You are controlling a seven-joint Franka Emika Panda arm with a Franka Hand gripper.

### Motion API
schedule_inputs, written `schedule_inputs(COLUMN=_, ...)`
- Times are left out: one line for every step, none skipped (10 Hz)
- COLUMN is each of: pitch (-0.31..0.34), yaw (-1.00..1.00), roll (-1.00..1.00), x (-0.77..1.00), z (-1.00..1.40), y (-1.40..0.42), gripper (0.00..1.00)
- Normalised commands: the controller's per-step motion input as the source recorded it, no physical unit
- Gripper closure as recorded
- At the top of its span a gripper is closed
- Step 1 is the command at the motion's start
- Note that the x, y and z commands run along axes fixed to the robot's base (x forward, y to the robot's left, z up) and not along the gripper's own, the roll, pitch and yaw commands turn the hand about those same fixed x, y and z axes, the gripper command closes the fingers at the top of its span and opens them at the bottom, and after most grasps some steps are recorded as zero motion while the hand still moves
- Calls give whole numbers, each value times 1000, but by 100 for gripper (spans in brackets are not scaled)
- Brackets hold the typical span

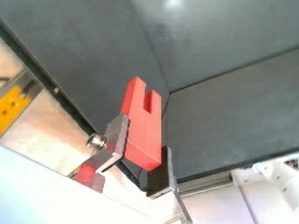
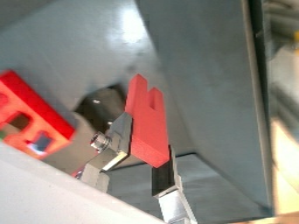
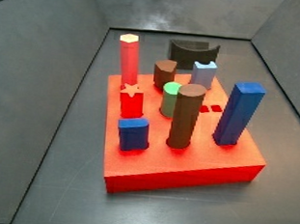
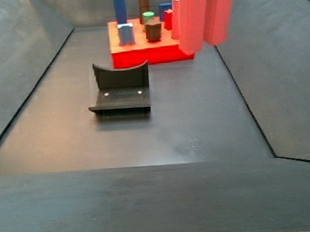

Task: Pick up the double-square object. Move up. Move to above the board. Insert the double-square object.
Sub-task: Move to above the board.

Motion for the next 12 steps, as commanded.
schedule_inputs(pitch=14, yaw=-1000, roll=166, x=-22, z=8, y=-1000, gripper=100)
schedule_inputs(pitch=-8, yaw=-1000, roll=190, x=-30, z=11, y=-1000, gripper=100)
schedule_inputs(pitch=-70, yaw=-1000, roll=155, x=-36, z=9, y=-1000, gripper=100)
schedule_inputs(pitch=-75, yaw=-833, roll=122, x=-33, z=6, y=-1000, gripper=100)
schedule_inputs(pitch=-43, yaw=-501, roll=78, x=-35, z=9, y=-1000, gripper=100)
schedule_inputs(pitch=-35, yaw=-265, roll=26, x=-37, z=6, y=-1000, gripper=100)
schedule_inputs(pitch=-36, yaw=-135, roll=23, x=-38, z=6, y=-1000, gripper=100)
schedule_inputs(pitch=-38, yaw=-84, roll=23, x=-39, z=7, y=-1000, gripper=100)
schedule_inputs(pitch=-36, yaw=-37, roll=17, x=-43, z=5, y=-1000, gripper=100)
schedule_inputs(pitch=-39, yaw=-25, roll=11, x=-44, z=6, y=-1000, gripper=100)
schedule_inputs(pitch=-39, yaw=-8, roll=-1, x=-47, z=6, y=-1000, gripper=100)
schedule_inputs(pitch=-37, yaw=-3, roll=-10, x=-48, z=5, y=-1000, gripper=100)
